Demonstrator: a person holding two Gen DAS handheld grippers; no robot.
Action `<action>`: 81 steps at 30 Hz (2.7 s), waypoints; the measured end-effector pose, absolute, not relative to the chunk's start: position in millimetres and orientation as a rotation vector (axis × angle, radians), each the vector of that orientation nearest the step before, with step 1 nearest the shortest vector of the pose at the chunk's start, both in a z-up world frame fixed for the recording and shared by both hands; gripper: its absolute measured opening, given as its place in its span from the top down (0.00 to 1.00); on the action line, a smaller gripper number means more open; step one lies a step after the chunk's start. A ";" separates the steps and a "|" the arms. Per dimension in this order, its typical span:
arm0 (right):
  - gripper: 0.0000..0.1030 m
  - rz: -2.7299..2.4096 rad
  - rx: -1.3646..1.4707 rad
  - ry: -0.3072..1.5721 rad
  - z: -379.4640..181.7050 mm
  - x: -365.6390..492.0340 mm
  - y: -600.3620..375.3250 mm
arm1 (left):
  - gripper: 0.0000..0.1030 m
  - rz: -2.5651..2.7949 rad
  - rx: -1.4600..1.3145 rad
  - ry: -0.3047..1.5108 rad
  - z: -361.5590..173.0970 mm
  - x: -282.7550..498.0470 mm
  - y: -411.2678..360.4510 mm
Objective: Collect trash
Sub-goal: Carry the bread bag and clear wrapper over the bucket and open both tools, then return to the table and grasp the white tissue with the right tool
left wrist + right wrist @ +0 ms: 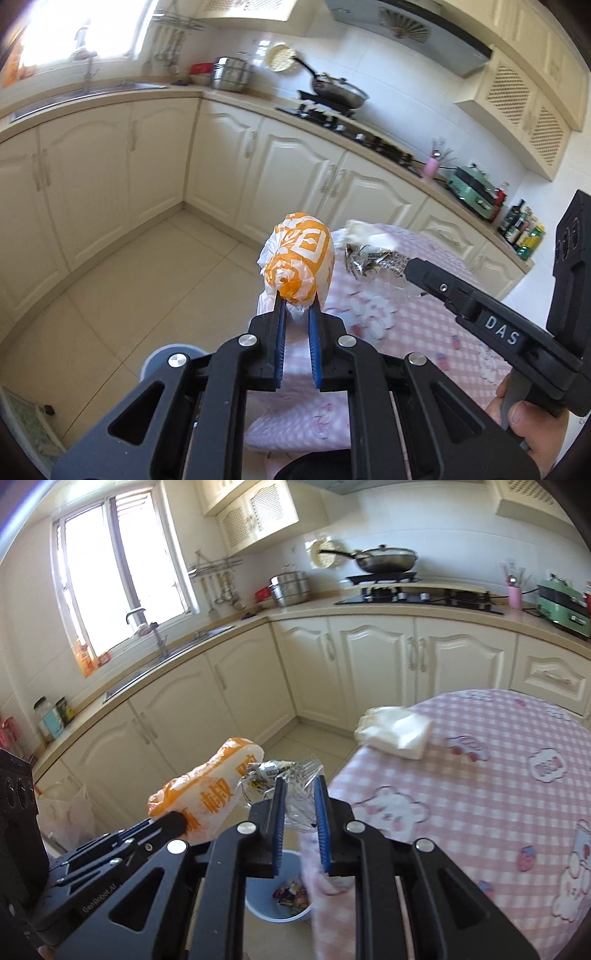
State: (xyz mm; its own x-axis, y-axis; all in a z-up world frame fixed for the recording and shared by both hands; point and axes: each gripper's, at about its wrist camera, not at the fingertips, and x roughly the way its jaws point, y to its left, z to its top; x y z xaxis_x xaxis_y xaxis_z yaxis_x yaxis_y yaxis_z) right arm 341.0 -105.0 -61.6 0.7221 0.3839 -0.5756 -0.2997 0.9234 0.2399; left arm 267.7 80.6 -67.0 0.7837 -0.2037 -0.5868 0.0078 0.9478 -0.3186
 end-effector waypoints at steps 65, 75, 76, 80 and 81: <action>0.63 0.504 0.043 0.806 -149.4 410.1 40.2 | 0.28 0.201 -0.348 0.787 -128.5 298.7 187.0; 0.52 0.395 0.065 0.674 -106.0 404.0 -37.1 | 0.28 0.112 -0.299 0.727 -94.6 314.7 135.9; 0.50 0.372 0.075 0.658 -102.1 405.0 -50.9 | 0.28 0.092 -0.297 0.719 -90.4 319.9 126.4; 0.44 0.274 0.114 0.612 -93.3 411.4 -100.0 | 0.28 0.036 -0.273 0.707 -82.5 334.7 97.3; 0.41 0.238 0.131 0.601 -92.4 414.6 -116.1 | 0.28 0.027 -0.266 0.706 -81.6 336.8 91.0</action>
State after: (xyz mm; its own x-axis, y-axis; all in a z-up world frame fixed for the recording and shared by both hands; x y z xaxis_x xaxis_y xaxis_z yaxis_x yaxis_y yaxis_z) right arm 414.5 -116.1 -92.4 0.7987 0.2589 -0.5432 -0.1828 0.9645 0.1908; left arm 336.8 91.0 -81.6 0.7618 -0.0650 -0.6445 -0.1143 0.9659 -0.2325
